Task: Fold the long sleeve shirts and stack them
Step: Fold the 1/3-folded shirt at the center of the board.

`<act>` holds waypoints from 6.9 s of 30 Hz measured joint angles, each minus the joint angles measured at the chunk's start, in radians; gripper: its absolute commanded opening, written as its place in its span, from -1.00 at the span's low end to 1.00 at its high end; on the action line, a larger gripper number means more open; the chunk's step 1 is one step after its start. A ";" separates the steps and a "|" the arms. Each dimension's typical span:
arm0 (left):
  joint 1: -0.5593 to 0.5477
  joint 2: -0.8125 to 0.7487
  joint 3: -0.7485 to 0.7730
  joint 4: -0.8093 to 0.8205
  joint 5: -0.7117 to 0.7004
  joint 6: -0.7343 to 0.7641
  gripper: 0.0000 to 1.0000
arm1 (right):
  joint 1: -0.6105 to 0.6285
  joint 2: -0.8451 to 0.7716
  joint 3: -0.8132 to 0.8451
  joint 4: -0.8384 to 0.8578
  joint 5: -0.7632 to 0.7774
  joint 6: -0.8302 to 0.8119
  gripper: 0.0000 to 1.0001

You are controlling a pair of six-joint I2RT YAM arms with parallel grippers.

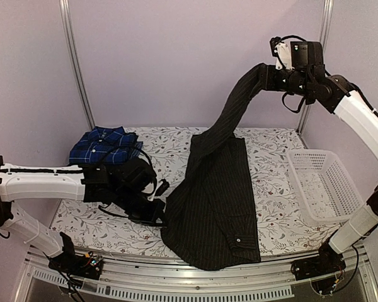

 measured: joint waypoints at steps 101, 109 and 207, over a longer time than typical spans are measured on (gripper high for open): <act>0.242 -0.039 -0.069 -0.049 0.212 0.187 -1.00 | 0.073 0.548 0.359 0.288 -0.551 0.120 -1.00; 0.209 -0.039 -0.056 -0.039 0.169 0.172 -0.99 | 0.219 0.556 0.359 0.557 -0.595 0.111 -1.00; -0.017 0.494 0.426 -0.012 0.299 0.241 -1.00 | 0.100 0.444 0.416 0.205 -0.468 -0.023 -1.00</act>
